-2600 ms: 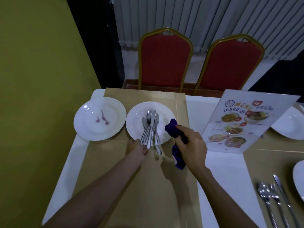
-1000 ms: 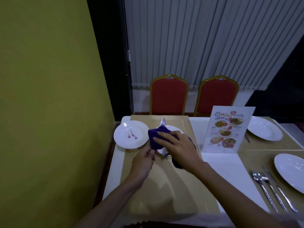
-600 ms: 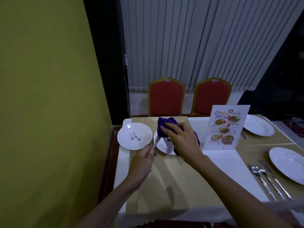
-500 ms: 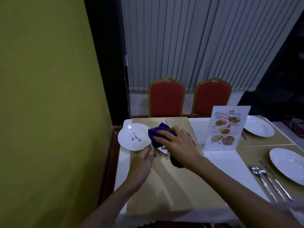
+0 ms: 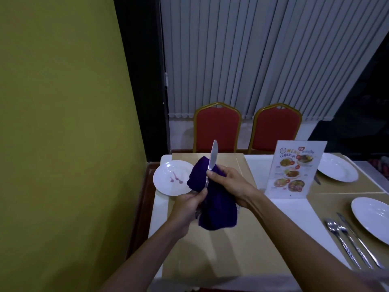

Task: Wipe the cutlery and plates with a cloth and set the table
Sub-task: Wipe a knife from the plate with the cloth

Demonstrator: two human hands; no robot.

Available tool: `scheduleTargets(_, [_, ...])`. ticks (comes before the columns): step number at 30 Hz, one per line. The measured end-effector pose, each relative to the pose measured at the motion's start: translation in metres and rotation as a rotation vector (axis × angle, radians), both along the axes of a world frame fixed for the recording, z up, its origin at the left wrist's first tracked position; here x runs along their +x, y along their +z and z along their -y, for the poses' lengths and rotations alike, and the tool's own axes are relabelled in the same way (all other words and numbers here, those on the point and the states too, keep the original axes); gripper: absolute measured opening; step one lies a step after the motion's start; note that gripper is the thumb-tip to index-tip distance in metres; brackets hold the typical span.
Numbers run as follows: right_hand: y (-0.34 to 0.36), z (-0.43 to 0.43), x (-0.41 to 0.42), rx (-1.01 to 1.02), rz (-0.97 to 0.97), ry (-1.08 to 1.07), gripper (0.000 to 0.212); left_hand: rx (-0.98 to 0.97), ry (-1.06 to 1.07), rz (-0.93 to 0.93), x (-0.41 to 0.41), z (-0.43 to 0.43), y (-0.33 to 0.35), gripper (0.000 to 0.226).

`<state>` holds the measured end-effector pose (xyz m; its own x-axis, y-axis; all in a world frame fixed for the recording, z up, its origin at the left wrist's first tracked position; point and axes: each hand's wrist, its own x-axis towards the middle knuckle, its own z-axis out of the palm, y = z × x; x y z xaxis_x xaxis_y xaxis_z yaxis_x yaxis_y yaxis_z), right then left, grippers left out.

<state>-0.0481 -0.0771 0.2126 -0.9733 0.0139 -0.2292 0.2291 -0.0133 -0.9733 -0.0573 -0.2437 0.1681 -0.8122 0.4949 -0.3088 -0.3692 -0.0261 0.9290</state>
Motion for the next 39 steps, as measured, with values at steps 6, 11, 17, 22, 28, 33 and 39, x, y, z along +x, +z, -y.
scheduleTargets(6, [-0.013, -0.003, 0.006, 0.327, -0.052, -0.098, 0.027, -0.001, 0.253, -0.065, -0.026, -0.011, 0.014, 0.041])
scheduleTargets(11, [-0.019, 0.001, 0.013, 0.403, -0.043, -0.095, 0.044, -0.184, 0.274, -0.278, -0.045, -0.037, 0.033, 0.013])
scheduleTargets(17, [-0.033, 0.001, 0.036, 0.338, 0.026, -0.061, 0.029, -0.15, 0.389, -0.129, -0.06, -0.047, 0.035, 0.02])
scheduleTargets(22, [-0.045, -0.007, 0.034, 0.405, 0.012, -0.075, 0.035, -0.218, 0.165, -0.113, -0.039, -0.053, 0.012, 0.016])
scheduleTargets(28, [-0.077, -0.024, 0.048, 0.365, 0.12, -0.033, 0.023, -0.04, 0.349, 0.003, -0.061, -0.047, 0.004, 0.013])
scheduleTargets(33, [-0.115, -0.051, 0.046, 0.408, 0.145, -0.164, 0.025, -0.241, 0.224, -0.061, -0.059, -0.032, -0.069, 0.012])
scheduleTargets(39, [-0.15, -0.065, 0.026, 0.369, 0.161, -0.233, 0.021, -0.521, 0.161, 0.103, -0.034, -0.023, -0.196, 0.023])
